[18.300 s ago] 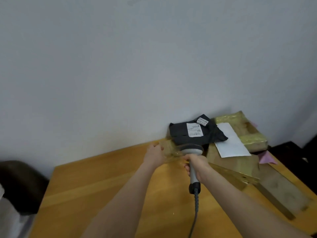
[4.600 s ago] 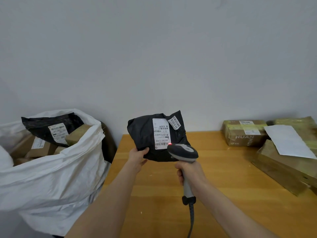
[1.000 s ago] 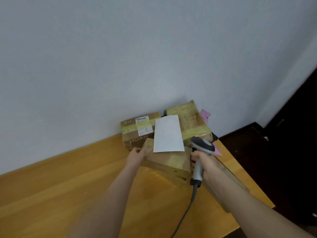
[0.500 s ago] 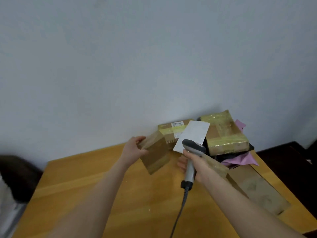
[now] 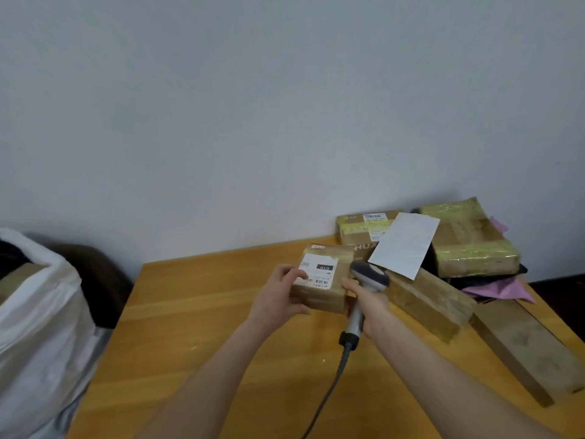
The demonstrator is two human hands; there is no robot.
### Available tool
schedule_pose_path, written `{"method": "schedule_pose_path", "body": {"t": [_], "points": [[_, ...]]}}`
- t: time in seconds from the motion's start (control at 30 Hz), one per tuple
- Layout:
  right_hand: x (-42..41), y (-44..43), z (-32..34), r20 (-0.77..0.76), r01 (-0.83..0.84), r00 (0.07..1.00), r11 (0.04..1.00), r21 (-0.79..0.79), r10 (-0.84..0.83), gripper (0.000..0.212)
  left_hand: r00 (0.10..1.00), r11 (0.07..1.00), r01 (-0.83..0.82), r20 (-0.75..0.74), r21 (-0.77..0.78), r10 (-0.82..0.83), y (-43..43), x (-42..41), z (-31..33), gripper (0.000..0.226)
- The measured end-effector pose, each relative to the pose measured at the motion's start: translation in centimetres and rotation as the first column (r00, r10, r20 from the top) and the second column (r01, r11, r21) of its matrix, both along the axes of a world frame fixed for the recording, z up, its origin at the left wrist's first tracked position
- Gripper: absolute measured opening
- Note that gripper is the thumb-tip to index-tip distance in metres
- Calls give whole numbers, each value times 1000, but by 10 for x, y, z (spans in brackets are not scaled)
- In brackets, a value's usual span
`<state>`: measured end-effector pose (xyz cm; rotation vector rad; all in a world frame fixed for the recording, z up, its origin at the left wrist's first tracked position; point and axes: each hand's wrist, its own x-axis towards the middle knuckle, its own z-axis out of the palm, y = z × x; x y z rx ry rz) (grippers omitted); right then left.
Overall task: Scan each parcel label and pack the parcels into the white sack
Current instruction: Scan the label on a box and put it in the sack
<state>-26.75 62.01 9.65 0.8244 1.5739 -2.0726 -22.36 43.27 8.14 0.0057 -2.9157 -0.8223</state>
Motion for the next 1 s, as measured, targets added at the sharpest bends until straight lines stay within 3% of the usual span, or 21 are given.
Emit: {"method": "schedule_pose_path", "body": {"t": [0.03,0.07,0.13,0.17,0.27,0.37,0.67,1.0], "points": [[4,-2,0,-24,-2,1000,1000,3,2,24,993,977,-101,80,189,87,-4,1,1,55],[7,-4,0,-49,-7,999,1000,3,7,22,970,896,-224,173,383,168,-9,1,4,48],[13,-7,3,-100,-22,995,1000,8,23,20,881,631,-453,426,629,207,-21,0,10,39],[16,-8,5,-124,-34,992,999,16,36,20,838,533,-518,521,669,160,-27,1,12,41],[19,-9,10,-188,-67,980,997,35,72,22,791,417,-564,611,713,27,-38,4,16,37],[22,-6,12,-215,-83,972,993,79,98,19,807,357,-565,589,744,50,-35,7,16,33],[68,7,24,-238,-317,903,930,188,356,9,783,256,-591,467,765,411,-17,16,12,42],[113,5,40,-265,-433,827,862,264,496,16,752,242,-580,398,778,525,-14,20,17,45]]}}
